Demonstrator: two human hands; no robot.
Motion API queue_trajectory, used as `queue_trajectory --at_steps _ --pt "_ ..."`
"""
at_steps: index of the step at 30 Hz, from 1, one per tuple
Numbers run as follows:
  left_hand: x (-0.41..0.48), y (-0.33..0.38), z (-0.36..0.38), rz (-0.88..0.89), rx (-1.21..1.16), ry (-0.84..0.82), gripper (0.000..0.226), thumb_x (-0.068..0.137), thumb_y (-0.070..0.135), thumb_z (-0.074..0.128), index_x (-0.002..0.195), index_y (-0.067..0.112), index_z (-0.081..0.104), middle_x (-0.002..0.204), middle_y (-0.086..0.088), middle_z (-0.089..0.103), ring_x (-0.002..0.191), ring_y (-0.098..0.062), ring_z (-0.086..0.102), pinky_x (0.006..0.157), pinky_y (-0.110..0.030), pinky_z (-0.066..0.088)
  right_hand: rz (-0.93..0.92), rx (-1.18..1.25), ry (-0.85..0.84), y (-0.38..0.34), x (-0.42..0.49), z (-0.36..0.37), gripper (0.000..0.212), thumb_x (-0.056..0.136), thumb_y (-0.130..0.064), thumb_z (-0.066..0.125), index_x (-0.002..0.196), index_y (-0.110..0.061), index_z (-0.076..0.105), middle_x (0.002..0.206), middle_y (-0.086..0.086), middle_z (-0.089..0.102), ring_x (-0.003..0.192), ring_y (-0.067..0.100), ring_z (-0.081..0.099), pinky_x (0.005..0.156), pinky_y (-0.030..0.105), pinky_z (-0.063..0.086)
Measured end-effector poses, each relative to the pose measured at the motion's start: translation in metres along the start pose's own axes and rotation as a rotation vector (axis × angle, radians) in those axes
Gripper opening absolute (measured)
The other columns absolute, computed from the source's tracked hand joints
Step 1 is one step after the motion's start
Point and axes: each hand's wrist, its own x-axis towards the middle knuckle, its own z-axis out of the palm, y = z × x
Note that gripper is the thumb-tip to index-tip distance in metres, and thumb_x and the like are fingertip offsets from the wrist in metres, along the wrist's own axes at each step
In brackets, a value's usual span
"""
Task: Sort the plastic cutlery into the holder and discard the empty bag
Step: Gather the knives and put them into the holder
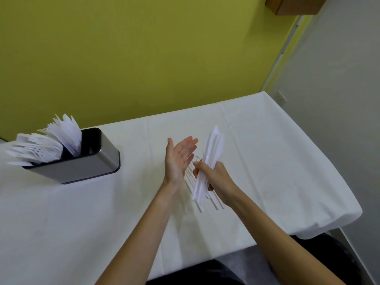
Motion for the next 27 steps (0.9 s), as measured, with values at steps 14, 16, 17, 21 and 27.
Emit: queue_trajectory --at_steps 14,16,17,21,27 --pt "0.029 0.034 0.003 0.043 0.515 -0.239 0.032 0.099 0.034 0.046 0.109 0.014 0.069 0.111 0.003 0.071 0.105 -0.016 0.065 0.085 -0.029 0.053 0.078 -0.268 -0.324 -0.009 -0.001 -0.022 0.021 0.09 -0.023 0.057 0.072 -0.013 0.055 0.07 0.003 0.057 0.067 0.015 0.052 0.065 0.027 0.042" --pt "0.029 0.033 0.004 0.046 0.562 -0.237 0.025 0.093 0.03 0.059 0.114 0.02 0.066 0.114 0.004 0.069 0.104 -0.013 0.063 0.074 -0.025 0.055 0.075 -0.274 -0.32 -0.011 0.001 -0.021 0.021 0.091 -0.024 0.056 0.072 -0.014 0.056 0.069 0.001 0.058 0.065 0.014 0.052 0.064 0.026 0.041" --pt "0.029 0.033 0.004 0.038 0.586 -0.232 0.028 0.09 0.03 0.063 0.116 0.022 0.064 0.113 0.002 0.067 0.101 -0.013 0.063 0.068 -0.023 0.055 0.07 -0.282 -0.322 -0.012 0.002 -0.02 0.021 0.091 -0.024 0.056 0.072 -0.015 0.056 0.068 -0.001 0.058 0.064 0.012 0.052 0.063 0.025 0.041" --pt "0.031 0.036 0.001 0.026 0.647 -0.247 0.023 0.086 0.026 0.068 0.109 0.021 0.065 0.081 -0.001 0.059 0.062 -0.011 0.055 0.046 -0.021 0.041 0.033 -0.291 -0.34 -0.017 0.004 -0.017 0.019 0.093 -0.023 0.056 0.075 -0.031 0.056 0.064 -0.006 0.057 0.059 0.006 0.052 0.062 0.024 0.039" --pt "0.035 0.043 -0.006 0.018 0.71 -0.275 0.015 0.086 0.024 0.069 0.099 0.022 0.062 0.083 0.001 0.058 0.07 -0.011 0.059 0.051 -0.02 0.046 0.031 -0.327 -0.387 -0.019 0.008 -0.015 0.024 0.091 -0.029 0.06 0.067 -0.026 0.061 0.064 -0.003 0.056 0.06 0.01 0.048 0.063 0.028 0.036"
